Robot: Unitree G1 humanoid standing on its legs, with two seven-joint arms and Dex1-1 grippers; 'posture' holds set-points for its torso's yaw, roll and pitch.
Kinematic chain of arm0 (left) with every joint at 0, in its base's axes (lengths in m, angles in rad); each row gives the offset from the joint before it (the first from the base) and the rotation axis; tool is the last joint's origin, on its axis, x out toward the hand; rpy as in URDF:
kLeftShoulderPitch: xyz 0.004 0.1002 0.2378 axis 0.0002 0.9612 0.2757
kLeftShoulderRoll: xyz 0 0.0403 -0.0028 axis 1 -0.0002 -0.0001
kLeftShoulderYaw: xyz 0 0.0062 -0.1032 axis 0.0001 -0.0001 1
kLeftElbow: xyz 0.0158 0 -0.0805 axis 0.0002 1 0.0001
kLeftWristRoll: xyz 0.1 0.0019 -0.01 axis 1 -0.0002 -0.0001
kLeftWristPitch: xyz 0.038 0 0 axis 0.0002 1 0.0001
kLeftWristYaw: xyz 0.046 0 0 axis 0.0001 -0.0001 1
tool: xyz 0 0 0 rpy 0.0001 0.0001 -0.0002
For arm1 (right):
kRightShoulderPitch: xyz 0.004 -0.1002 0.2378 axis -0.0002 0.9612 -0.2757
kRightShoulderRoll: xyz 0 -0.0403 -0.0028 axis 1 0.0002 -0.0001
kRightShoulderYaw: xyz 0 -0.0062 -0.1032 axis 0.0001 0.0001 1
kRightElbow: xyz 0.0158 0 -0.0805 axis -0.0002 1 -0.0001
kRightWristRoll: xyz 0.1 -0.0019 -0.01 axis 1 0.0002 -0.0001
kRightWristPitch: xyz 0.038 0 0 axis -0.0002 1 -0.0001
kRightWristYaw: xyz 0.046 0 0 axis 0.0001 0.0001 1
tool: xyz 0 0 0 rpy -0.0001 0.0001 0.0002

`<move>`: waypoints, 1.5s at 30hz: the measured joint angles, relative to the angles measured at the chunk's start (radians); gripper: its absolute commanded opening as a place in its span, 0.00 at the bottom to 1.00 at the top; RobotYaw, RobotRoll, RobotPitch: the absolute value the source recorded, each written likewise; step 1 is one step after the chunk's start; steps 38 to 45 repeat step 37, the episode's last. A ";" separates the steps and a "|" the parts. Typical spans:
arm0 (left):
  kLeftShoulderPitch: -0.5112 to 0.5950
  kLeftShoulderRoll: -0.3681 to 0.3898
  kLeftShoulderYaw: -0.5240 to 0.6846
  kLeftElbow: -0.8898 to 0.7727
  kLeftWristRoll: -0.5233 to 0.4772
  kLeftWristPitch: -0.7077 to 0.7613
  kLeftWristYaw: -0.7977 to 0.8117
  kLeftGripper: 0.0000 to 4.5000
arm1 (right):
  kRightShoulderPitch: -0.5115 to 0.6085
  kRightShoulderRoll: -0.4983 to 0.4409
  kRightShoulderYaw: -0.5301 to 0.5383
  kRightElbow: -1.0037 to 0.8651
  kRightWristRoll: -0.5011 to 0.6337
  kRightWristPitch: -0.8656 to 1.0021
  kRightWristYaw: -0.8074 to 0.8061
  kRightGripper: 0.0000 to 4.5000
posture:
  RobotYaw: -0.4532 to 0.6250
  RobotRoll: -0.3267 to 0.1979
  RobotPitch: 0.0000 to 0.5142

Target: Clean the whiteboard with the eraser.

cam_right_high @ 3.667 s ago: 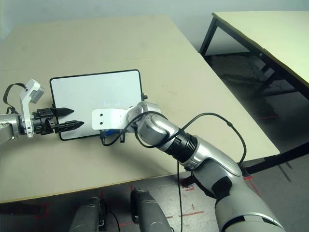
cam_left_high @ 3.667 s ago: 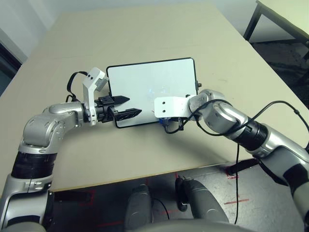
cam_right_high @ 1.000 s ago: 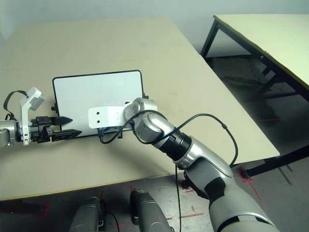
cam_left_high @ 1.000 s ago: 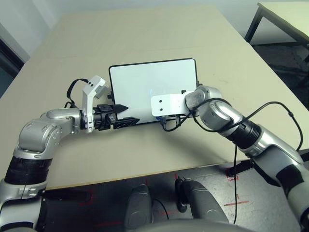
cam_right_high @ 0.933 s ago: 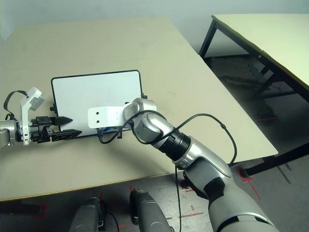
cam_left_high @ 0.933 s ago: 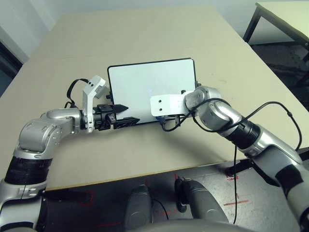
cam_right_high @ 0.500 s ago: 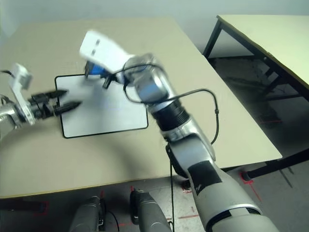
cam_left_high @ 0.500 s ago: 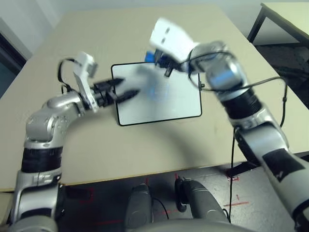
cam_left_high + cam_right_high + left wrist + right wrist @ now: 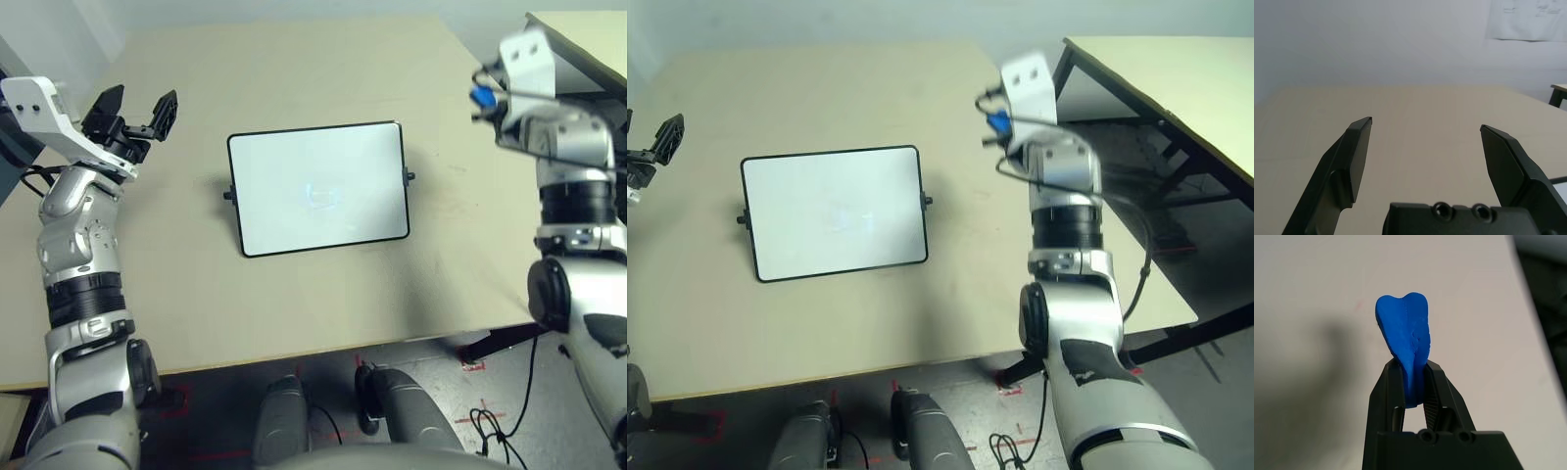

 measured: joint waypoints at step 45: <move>0.048 -0.079 -0.009 0.370 0.072 -0.325 0.192 1.00 | 0.175 -0.105 -0.162 0.543 0.161 -1.073 -0.205 1.00 | 0.36 0.62 0.11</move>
